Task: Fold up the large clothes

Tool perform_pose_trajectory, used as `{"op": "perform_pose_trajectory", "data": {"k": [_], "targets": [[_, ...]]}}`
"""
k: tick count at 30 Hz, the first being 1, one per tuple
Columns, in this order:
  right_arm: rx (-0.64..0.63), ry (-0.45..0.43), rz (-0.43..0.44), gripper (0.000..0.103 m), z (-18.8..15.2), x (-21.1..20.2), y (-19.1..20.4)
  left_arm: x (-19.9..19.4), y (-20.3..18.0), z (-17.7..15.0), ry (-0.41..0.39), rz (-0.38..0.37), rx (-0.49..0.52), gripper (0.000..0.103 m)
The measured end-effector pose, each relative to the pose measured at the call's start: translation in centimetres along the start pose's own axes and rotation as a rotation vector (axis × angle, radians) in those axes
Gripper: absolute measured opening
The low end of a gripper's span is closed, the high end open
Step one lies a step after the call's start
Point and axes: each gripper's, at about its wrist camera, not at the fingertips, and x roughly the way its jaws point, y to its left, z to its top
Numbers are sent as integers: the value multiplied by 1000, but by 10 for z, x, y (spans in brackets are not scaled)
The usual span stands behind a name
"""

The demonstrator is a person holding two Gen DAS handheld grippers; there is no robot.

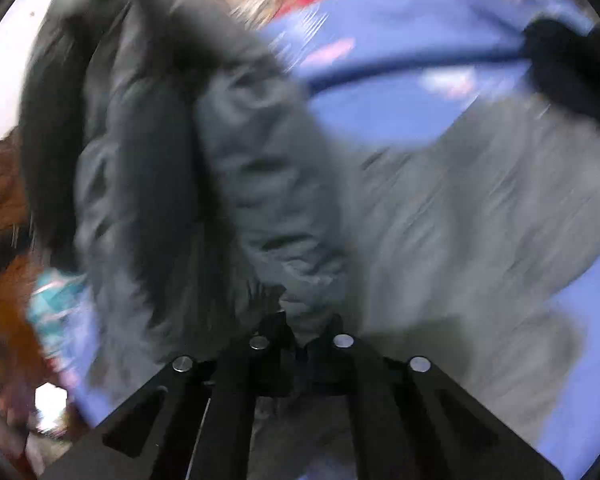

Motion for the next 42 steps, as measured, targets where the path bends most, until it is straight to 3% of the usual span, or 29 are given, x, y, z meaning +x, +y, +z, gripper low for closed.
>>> {"op": "perform_pose_trajectory", "data": {"k": [2, 5, 8, 13, 16, 20, 27, 31, 42], "targets": [[57, -117, -107, 26, 23, -22, -29, 7, -7, -15, 40, -28, 10, 96], [123, -203, -201, 26, 44, -49, -66, 14, -21, -36, 76, -51, 48, 96], [134, -160, -231, 32, 39, -58, -84, 18, -42, -58, 116, -79, 112, 96], [123, -77, -183, 55, -21, -81, -99, 18, -58, -90, 154, -86, 203, 96], [120, -60, -123, 61, -61, -98, -92, 1, -50, -99, 145, -115, 192, 96], [117, -48, -53, 64, -93, -121, -70, -38, -41, -102, 74, -131, 170, 95], [23, -53, 28, 65, -120, -142, -7, -96, -54, -118, -52, -149, 168, 96], [-88, -35, 43, 65, -133, -144, 28, -100, -59, -134, -33, -157, 152, 95], [-175, -95, 0, 67, -128, -153, 42, -91, -42, -147, 11, -142, 108, 95]]}}
